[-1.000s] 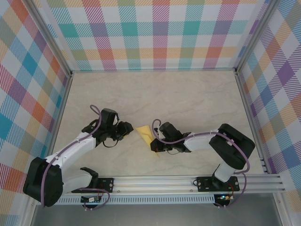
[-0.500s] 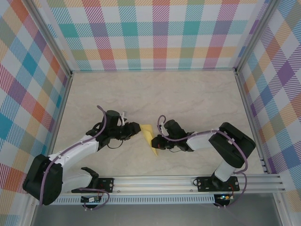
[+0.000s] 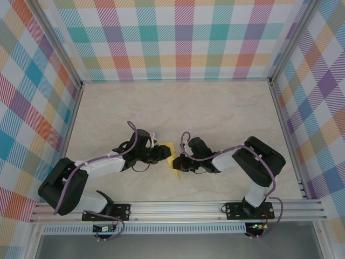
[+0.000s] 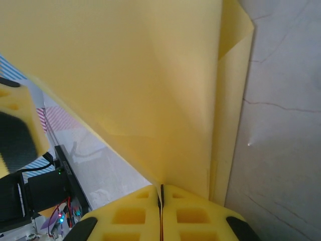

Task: Fold a paper plane with a square sheet of paper (pick it up from the middle)
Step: Fold the wing for the fifth time at the center of the table.

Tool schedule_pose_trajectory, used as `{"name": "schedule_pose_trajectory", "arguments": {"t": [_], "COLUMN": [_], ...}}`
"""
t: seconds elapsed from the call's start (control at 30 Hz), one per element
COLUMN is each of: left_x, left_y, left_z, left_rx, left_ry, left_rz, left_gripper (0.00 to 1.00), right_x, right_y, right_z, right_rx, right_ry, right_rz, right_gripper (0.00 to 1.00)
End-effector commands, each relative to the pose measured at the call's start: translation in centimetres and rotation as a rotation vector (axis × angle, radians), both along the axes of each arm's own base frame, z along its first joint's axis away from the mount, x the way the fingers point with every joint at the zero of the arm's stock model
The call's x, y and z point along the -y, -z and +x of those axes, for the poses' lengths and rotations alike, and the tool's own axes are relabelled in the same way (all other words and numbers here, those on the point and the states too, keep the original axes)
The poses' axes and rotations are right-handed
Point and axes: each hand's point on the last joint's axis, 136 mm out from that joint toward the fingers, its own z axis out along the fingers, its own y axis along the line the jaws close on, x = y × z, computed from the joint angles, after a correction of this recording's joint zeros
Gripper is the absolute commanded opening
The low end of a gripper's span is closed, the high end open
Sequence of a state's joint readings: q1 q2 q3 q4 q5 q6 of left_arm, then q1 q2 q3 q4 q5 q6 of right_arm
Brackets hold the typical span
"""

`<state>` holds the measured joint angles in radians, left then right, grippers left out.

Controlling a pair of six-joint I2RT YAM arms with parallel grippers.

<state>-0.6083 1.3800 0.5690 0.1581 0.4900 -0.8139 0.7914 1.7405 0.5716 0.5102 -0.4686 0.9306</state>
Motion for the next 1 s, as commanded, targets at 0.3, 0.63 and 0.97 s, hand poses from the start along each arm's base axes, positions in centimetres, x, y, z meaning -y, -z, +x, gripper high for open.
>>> {"name": "schedule_pose_trajectory", "arguments": {"t": [0.3, 0.63, 0.97], "left_x": [1.5, 2.4, 2.6], "left_y": [-0.9, -0.1, 0.6], "left_z": [0.6, 1.2, 1.4], "left_rx": [0.072, 0.061, 0.055], "left_ry": [0.060, 0.082, 0.097], "left_rz": [-0.033, -0.043, -0.026], "left_gripper": [0.47, 0.48, 0.50], "right_x": [0.7, 1.0, 1.4], "right_y": [0.9, 1.7, 2.3], "right_z": [-0.1, 0.0, -0.3], "right_rx": [-0.063, -0.101, -0.133], "right_ry": [0.034, 0.065, 0.079], "right_rz": [0.000, -0.009, -0.023], "right_gripper": [0.08, 0.08, 0.08]}}
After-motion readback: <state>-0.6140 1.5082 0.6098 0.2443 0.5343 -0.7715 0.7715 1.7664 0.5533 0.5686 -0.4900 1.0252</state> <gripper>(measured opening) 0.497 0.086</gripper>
